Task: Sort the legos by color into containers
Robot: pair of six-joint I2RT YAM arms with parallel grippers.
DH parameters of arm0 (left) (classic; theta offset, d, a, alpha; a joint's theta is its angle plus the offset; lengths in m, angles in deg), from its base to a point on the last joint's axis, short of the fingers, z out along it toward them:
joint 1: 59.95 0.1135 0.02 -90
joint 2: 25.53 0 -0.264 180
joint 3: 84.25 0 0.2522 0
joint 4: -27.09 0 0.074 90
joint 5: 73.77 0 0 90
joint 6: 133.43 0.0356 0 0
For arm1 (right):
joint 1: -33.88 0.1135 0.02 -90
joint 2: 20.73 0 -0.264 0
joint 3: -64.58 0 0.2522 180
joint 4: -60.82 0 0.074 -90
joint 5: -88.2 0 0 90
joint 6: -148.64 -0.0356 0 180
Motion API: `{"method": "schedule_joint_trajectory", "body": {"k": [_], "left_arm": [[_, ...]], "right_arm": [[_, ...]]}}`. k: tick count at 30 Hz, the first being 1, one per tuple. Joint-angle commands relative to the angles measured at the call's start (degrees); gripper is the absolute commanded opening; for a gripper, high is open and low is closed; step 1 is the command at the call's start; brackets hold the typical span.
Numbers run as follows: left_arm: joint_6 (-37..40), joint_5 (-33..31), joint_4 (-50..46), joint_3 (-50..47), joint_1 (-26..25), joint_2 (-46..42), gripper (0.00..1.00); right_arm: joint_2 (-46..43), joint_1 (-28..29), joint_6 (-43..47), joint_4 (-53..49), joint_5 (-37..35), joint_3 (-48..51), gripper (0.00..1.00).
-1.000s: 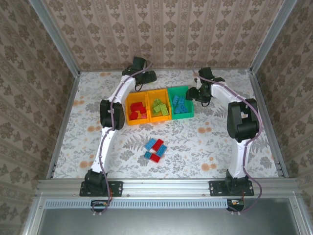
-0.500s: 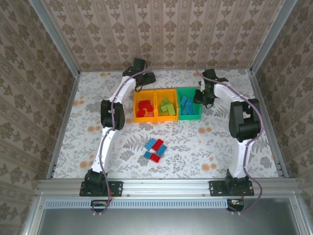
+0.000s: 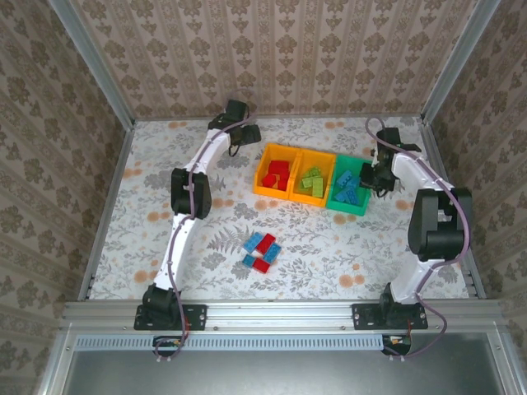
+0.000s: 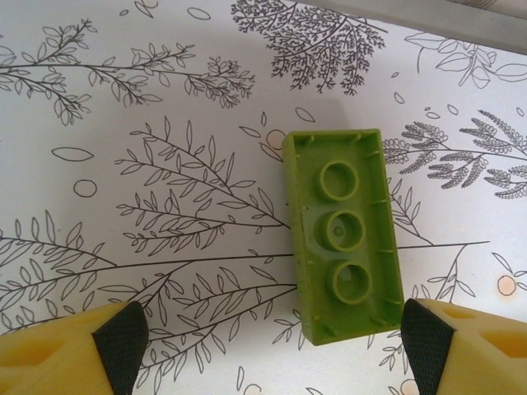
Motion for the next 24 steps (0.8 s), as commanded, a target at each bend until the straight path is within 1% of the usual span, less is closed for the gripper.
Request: {"method": "schedule_joint_trajectory", "body": {"k": [1,4,8,14,20,22,24], "left_arm": [[0.94,-0.65,-0.62,1.07,-0.05,1.84,0.86],[-1.11,-2.86,-4.02,2.08,0.16,2.25,0.86],[-4.04,-0.83,-7.39,1.16,1.12,2.78,0.84],[-8.02,-2.66,-12.62,0.66,2.01,2.59,0.81],[-10.64,-2.43,-12.73,-0.33,2.24,2.37,0.79],[-11.74,-0.52,-11.88,-1.0,2.32,2.32,0.79],[-12.51,3.19,-7.57,-3.77,2.49,1.29,0.79]], "right_arm": [[-3.07,-0.75,1.07,-1.62,-1.52,0.82,0.16],[-3.65,-1.2,0.83,-2.1,-1.6,0.79,0.16],[-3.84,-1.73,0.65,-2.18,-1.6,0.37,0.17],[-3.23,-2.78,0.46,-2.18,-0.27,-0.62,0.17],[-3.4,-3.23,0.36,-2.1,0.3,-0.05,0.18],[-3.73,-3.5,0.29,-1.69,0.43,0.56,0.18],[-3.95,-3.76,0.14,-1.37,0.89,1.02,0.19]]}}
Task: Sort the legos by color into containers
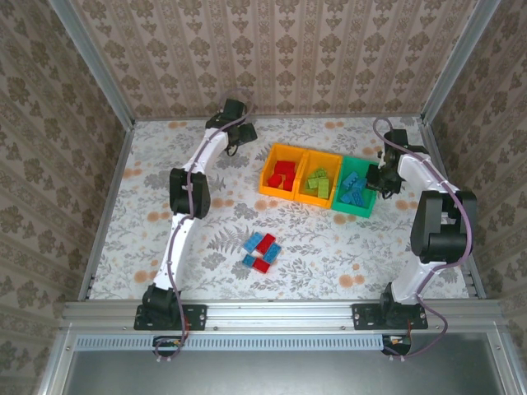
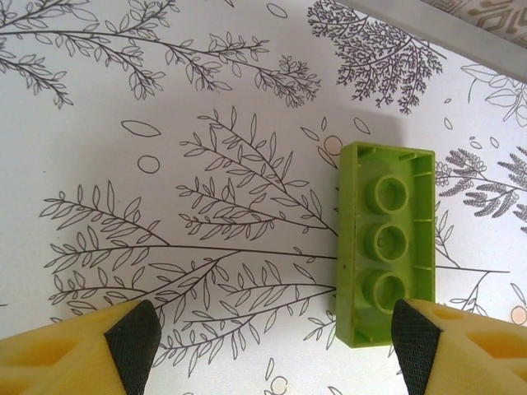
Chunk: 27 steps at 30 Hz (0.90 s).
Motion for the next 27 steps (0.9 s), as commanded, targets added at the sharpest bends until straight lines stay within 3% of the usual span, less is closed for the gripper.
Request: {"method": "schedule_joint_trajectory", "body": {"k": [1,4,8,17,20,27], "left_arm": [[-4.2,5.44,-1.85,-6.63,1.56,0.06,0.78],[-5.36,4.5,8.31,-15.26,0.74,-5.17,0.78],[-3.17,4.41,11.48,-14.29,0.02,-6.61,0.77],[-1.35,13.99,26.08,-15.75,-1.08,-6.98,0.81],[-1.87,14.93,26.18,-14.02,-1.16,-5.59,0.82],[2.43,9.22,24.52,-15.52,-2.38,-7.8,0.82]], "right_arm": [[-3.31,-0.9,-0.09,-0.56,0.85,0.37,0.19],[-3.67,-0.99,-0.14,-0.62,1.02,0.92,0.19],[-3.69,-0.99,-0.15,-0.35,1.57,1.67,0.19],[-3.32,-0.99,-0.45,0.46,2.29,2.13,0.2],[-3.19,-1.08,-0.57,0.66,2.38,1.96,0.2],[-2.41,-1.16,-0.4,0.75,2.8,1.54,0.2]]}}
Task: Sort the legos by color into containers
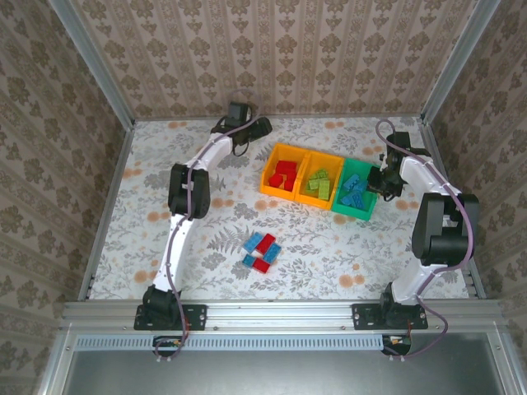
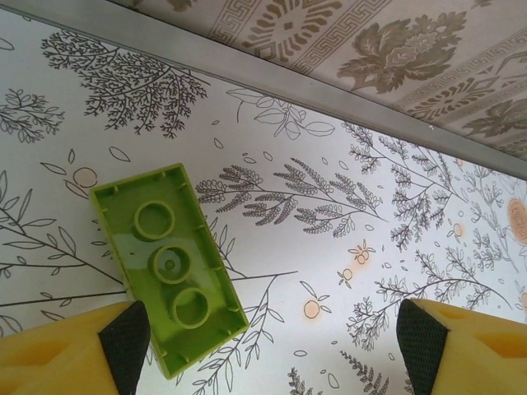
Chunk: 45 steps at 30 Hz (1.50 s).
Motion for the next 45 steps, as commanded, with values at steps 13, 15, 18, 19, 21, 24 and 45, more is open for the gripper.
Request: {"method": "schedule_joint_trajectory", "body": {"k": [13,15,18,19,21,24,45], "left_arm": [[5.75,0.58,5.85,2.89,-0.43,-0.01,0.83],[5.99,2.06,5.27,5.06,-0.34,1.29,0.83],[6.0,3.06,5.31,6.47,-0.09,2.49,0.84],[5.11,3.05,5.08,6.79,0.12,3.05,0.85],[3.08,3.57,5.06,7.2,0.73,4.13,0.85],[1.1,3.55,4.29,7.45,1.23,5.3,0.86],[-0.64,10.44,6.76,4.64,1.94,5.02,0.86]], "right_arm": [[0.45,-0.48,0.26,0.33,2.06,-1.41,0.2],[0.55,-0.57,0.26,0.51,2.17,-1.29,0.2],[0.78,-0.64,0.18,0.62,2.33,-1.31,0.2],[0.89,-0.66,0.19,0.64,2.47,-1.28,0.2],[1.02,-0.74,0.13,0.66,2.51,-1.23,0.2],[1.1,-0.84,0.0,0.66,2.79,-1.31,0.21],[0.46,-1.28,-1.57,2.02,3.56,0.54,0.21]]}}
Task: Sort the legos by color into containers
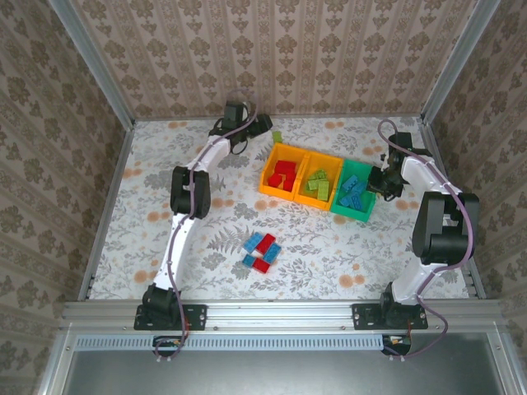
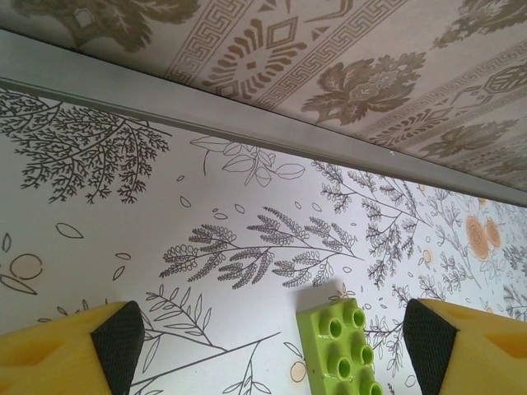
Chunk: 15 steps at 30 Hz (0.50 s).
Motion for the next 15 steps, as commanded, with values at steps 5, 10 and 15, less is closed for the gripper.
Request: {"method": "schedule_joint_trajectory", "body": {"k": [5,10,15], "left_arm": [[1.99,3.77,-1.52,-0.08,-0.94,-1.32,0.86],[3.05,4.48,-3.06,-0.05,-2.93,-2.01,0.86],[2.95,2.99,-4.61,-0.23,-3.92,-2.82,0.86]], "right_arm": [[0.1,-0.81,0.18,0.69,1.02,-0.07,0.16],[-0.43,-3.27,1.84,-4.53,-6.24,-1.02,0.04],[-3.71,-8.74,2.44,-4.34,-4.01,1.19,0.05]]}}
